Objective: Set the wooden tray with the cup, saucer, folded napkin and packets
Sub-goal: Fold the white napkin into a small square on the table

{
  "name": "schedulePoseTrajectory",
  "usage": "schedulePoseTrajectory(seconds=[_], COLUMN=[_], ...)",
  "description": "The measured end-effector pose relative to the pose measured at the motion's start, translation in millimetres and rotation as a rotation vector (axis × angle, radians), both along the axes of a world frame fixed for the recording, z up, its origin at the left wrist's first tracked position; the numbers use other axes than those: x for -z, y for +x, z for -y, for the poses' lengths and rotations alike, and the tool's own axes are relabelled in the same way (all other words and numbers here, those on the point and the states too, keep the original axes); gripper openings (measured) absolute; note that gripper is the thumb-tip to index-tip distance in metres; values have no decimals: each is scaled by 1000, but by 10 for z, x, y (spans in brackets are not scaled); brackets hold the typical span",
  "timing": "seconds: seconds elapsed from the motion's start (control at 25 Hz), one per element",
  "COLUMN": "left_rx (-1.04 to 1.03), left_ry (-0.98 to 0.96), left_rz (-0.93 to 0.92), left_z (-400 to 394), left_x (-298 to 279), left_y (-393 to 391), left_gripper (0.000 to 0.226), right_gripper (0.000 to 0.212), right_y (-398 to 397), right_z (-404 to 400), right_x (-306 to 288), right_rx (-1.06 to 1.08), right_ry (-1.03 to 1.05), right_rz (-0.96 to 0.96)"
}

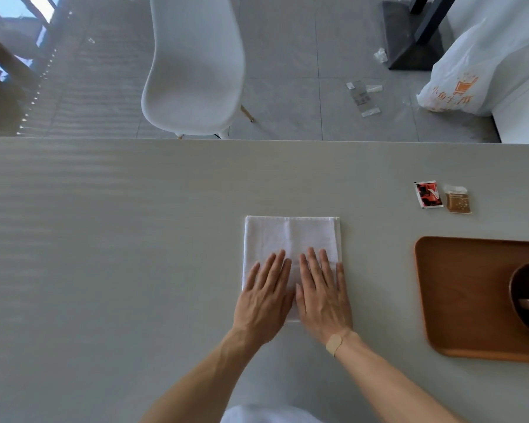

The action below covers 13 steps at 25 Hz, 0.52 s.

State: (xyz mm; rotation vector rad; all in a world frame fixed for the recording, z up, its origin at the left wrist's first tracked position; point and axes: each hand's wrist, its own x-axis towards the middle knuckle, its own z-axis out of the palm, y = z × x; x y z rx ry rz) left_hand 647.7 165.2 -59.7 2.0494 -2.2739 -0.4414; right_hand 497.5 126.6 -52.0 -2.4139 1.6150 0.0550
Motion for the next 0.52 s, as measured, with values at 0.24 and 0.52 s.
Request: schedulePoseTrajectory(seconds=[0.24,0.52], left_rx=[-17,-49], left_ry=[0,40], left_rz=[-9,55], left_z=[-178,-316], left_x=[92,140], left_y=[13,577], left_gripper=[60,67], right_gripper=[65,71], right_y=[-105,-577], right_z=[-123,-69], right_x=[148,165], right_rx=[7,15], right_ry=[41,54], right_rz=[-65,-88])
